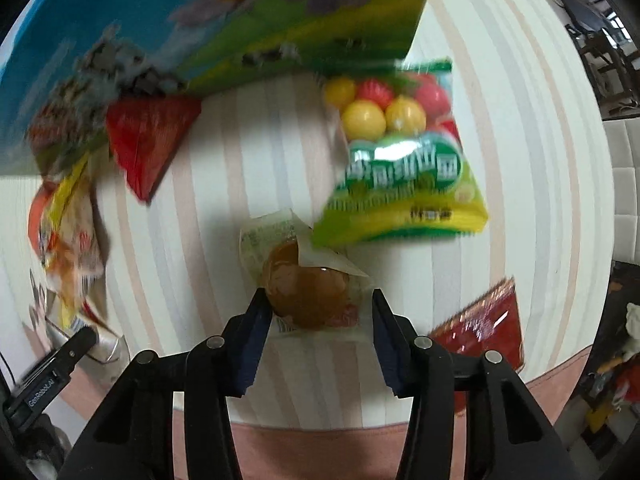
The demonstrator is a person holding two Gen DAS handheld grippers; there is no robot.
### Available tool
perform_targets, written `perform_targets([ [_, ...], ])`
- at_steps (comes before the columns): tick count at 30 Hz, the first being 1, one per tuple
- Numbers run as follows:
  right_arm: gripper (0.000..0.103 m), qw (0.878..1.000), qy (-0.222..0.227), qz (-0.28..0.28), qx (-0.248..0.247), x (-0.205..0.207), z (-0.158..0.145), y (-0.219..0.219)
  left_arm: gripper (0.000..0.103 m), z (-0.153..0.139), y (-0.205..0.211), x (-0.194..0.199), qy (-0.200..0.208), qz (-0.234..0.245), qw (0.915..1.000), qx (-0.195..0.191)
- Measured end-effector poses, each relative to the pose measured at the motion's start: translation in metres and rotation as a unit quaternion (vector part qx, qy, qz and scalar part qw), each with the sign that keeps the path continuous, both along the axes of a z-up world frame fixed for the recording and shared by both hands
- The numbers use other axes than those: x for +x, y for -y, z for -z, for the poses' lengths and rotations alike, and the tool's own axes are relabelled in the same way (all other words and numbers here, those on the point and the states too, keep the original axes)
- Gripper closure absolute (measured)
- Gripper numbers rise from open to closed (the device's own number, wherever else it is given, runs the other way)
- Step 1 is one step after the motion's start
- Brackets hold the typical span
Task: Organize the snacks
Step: 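Grasp the white bread packet with the left tool while the right tool grasps the egg snack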
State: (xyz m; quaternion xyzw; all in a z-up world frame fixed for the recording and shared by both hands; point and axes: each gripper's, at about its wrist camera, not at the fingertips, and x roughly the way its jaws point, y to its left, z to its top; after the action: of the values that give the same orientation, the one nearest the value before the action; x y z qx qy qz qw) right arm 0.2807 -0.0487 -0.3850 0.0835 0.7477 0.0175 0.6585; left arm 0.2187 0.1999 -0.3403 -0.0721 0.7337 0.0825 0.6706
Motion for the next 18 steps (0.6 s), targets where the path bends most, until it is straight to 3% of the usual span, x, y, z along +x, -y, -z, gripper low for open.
perform_targets([
  [3,0.052,1.0,-0.012,-0.012,0.009,-0.015,0.002,-0.002,0.031,0.002,0.02,-0.006,-0.01,0.038,0.9992,-0.001],
  [6,0.052,0.999,-0.03,-0.027,0.02,-0.031,0.004,-0.009,0.031,0.014,0.037,-0.009,-0.03,0.037,0.9987,-0.02],
  [11,0.048,0.998,-0.044,-0.014,0.048,-0.036,0.006,-0.013,0.031,0.025,0.035,-0.012,-0.052,-0.022,0.9973,-0.047],
  [13,0.04,0.997,-0.046,0.004,0.062,-0.036,0.004,-0.009,0.031,0.026,0.018,-0.017,-0.056,-0.055,0.9944,-0.071],
  [18,0.035,0.998,-0.029,-0.004,0.051,-0.013,-0.01,0.002,0.031,0.028,-0.018,-0.038,-0.069,-0.149,0.9786,-0.124],
])
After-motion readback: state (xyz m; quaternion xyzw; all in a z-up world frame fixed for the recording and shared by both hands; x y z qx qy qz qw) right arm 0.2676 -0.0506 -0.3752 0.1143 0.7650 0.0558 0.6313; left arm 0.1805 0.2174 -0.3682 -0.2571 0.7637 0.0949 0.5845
